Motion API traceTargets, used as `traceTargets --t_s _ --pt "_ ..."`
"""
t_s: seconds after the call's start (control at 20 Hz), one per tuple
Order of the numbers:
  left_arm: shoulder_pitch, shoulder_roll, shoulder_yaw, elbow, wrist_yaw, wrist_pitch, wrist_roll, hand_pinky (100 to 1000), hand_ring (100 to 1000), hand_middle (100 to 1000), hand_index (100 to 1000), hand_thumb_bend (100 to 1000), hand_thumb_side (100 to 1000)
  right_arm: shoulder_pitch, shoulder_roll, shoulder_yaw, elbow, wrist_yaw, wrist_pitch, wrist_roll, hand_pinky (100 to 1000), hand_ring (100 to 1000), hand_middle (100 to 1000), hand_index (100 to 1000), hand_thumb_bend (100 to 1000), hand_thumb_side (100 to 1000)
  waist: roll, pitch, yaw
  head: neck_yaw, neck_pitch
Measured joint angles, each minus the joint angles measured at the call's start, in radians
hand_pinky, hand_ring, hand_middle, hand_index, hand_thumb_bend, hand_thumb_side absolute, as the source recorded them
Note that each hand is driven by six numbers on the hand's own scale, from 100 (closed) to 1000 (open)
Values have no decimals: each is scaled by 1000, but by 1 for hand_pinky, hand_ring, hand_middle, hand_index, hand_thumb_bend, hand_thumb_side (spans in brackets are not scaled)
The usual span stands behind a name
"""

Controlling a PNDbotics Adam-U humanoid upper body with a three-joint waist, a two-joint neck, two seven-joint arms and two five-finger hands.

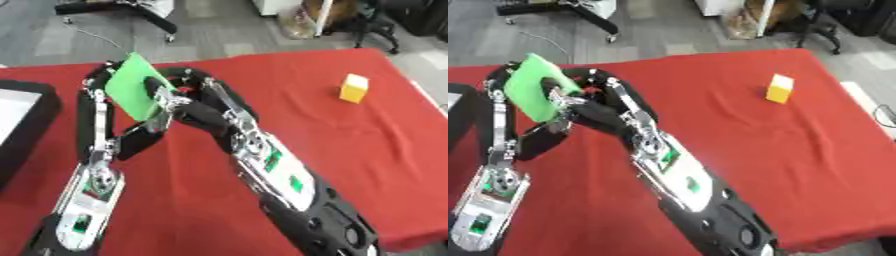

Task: Pick up the objects with one hand, pass them to the other hand, and then place them into the box on the other side of the table.

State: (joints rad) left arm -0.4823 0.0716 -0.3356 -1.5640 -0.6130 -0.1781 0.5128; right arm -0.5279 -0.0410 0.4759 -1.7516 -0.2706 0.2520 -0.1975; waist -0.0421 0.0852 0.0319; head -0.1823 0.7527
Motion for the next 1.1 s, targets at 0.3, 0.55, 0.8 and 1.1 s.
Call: traceTargets --t_s 0.3,0.55,0.8,1.1 --pt "35 19 10 -47 2 14 18 581 545 502 648 295 373 0 -1 -17 -12 0 -71 36 654 726 821 912 438 692 0 0 4 8 0" --pt "97 118 84 -70 8 101 21 590 553 512 657 367 394 -3 -37 -146 -92 59 -143 0 654 707 790 898 409 680 1 -1 7 103 2" --pt "120 263 189 -122 -9 268 -38 624 572 538 680 433 449 60 -62 -238 -60 209 -186 -13 645 698 779 889 389 648 17 -1 6 248 11" --pt "149 441 312 -56 -127 498 -232 693 600 576 708 464 507 120 -60 -291 53 308 -235 -32 638 689 770 883 380 640 31 -2 -2 385 11"
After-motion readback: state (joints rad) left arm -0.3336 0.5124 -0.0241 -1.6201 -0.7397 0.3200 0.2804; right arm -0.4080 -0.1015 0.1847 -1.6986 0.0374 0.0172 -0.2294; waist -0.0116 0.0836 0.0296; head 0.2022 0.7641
